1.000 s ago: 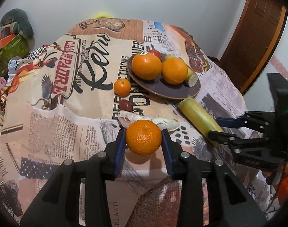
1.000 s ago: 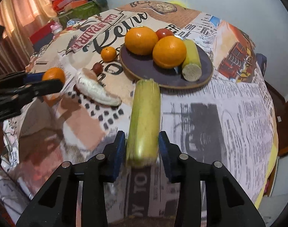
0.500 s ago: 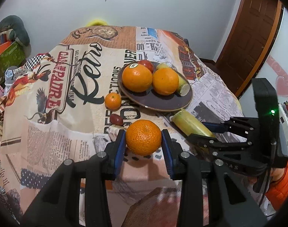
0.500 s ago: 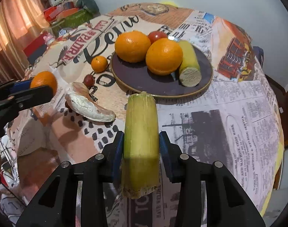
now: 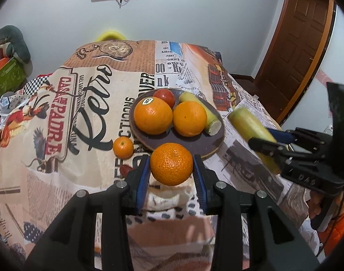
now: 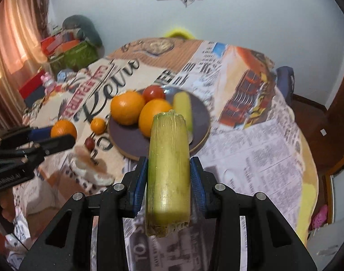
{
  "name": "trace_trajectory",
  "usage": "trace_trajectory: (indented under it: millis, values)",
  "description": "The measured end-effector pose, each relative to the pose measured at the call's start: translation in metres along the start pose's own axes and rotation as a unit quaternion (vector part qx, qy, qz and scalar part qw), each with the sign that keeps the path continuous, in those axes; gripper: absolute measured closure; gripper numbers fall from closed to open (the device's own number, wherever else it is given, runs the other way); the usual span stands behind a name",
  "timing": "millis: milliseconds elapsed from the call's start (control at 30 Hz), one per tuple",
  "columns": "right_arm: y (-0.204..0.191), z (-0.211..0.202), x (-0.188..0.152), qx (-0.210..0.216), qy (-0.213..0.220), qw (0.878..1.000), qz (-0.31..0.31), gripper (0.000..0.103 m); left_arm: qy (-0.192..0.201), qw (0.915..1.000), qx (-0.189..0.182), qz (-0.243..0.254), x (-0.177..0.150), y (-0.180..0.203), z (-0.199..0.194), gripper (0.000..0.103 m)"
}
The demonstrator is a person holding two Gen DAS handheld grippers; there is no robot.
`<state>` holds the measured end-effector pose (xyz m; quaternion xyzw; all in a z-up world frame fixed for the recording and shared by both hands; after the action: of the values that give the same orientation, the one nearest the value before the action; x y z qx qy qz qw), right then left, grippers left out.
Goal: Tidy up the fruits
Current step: 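Carry the tangerine to the plate with left tool while right tool sets the corn cob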
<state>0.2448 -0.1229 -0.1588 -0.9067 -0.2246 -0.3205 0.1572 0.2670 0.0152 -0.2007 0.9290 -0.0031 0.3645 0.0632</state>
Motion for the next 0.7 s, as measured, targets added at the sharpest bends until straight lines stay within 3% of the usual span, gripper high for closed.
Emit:
trace_trajectory:
  millis: [700]
  values:
    - [0.030,0.033,0.047,-0.016,0.017,1.000,0.007,0.068,-0.042,0.9987,-0.022,0.020,0.025,0.019,0.071,0.066]
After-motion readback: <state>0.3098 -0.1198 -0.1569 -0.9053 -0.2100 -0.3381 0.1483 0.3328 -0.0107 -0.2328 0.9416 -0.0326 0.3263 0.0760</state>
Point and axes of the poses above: each gripper's, at about its wrist camera, not at the fingertips, and z roughly the way its jaws point, y to its right, x to its top, the point moved 7 cm from there along z, roughly the way its jaws point, and after that the axes turned 3 degrees about x, right-handed, at the moved point
